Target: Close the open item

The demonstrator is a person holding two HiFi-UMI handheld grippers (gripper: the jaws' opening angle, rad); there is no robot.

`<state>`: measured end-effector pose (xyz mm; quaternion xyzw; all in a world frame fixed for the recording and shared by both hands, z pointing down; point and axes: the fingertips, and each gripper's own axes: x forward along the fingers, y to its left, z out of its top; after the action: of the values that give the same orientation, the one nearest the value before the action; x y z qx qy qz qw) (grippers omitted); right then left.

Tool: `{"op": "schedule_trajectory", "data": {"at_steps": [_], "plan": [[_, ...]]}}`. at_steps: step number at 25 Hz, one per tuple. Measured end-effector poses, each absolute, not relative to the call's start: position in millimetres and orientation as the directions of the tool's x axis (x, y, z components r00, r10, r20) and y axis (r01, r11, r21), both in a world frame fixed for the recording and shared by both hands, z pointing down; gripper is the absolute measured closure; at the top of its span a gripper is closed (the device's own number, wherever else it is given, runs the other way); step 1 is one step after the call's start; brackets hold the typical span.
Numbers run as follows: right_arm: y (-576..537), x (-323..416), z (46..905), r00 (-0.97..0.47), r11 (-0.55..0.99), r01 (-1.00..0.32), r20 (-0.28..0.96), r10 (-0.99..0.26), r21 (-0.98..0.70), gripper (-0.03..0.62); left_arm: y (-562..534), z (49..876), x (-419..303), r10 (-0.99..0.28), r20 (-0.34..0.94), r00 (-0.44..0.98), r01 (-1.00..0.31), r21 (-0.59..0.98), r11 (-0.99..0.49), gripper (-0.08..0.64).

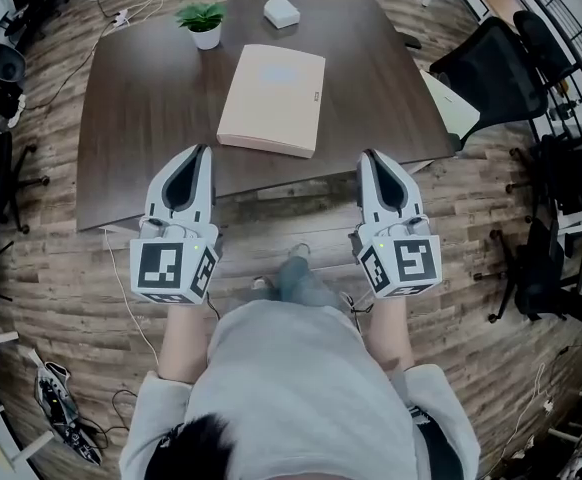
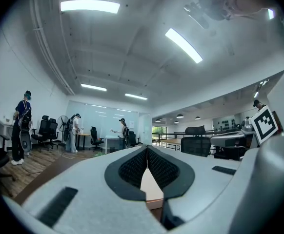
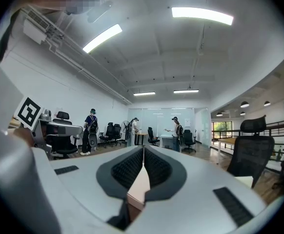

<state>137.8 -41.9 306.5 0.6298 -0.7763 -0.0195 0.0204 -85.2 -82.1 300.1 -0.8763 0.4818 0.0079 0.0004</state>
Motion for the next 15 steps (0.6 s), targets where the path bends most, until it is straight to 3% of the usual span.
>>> {"op": "schedule_trajectory", "data": {"at_steps": [15], "plan": [[-12.0, 131.4, 286.0, -0.167, 0.164, -0.985, -0.057, -0.984, 0.063, 0.578, -56.3, 282.9, -95.8, -0.833, -0.086, 0.546, -0.836, -0.001, -0.548, 0.551]]}}
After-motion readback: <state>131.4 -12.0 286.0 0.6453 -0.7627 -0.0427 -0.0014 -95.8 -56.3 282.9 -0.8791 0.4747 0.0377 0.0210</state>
